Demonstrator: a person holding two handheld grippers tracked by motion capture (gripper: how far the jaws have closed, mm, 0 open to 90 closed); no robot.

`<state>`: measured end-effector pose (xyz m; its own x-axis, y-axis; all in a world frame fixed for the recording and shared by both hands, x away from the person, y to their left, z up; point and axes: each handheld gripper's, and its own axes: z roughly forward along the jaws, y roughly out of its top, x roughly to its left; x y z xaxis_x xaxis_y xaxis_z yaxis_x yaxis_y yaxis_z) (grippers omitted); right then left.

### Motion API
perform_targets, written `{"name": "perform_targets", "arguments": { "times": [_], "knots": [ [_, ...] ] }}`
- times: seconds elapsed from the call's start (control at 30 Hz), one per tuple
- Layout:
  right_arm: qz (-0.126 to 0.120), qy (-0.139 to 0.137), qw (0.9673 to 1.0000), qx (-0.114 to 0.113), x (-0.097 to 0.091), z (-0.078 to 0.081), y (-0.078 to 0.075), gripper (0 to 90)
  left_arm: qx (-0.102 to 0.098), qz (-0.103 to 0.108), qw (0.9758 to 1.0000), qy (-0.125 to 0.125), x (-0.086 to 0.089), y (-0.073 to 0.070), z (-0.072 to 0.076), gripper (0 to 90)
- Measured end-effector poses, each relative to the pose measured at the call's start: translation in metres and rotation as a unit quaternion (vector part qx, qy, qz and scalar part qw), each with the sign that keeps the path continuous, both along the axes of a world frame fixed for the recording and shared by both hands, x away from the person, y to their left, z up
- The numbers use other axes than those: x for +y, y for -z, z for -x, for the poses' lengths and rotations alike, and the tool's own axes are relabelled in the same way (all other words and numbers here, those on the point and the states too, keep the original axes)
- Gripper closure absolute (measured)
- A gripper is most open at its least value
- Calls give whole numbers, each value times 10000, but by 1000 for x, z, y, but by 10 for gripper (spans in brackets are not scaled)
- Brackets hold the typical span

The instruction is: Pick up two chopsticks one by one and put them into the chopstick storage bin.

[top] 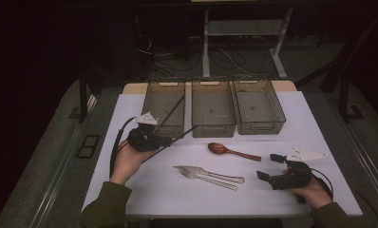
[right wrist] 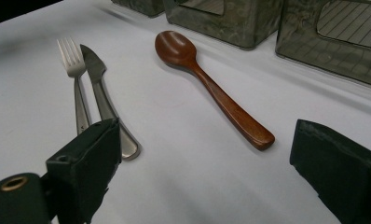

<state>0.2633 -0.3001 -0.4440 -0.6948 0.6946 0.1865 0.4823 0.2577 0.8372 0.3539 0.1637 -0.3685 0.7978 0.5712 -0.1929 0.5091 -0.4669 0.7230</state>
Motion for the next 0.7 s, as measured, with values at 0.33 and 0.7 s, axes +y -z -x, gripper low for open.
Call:
{"name": "perform_targets", "arguments": {
  "times": [0.33,0.7],
  "knots": [
    [-17,17,10000,3,0,0,0,84,-166,81,9995,-249,6,-14,-18,853],
    [-23,59,10000,12,-1,1,0,84,-379,68,9981,-489,10,-33,-37,853]
  ]
}}
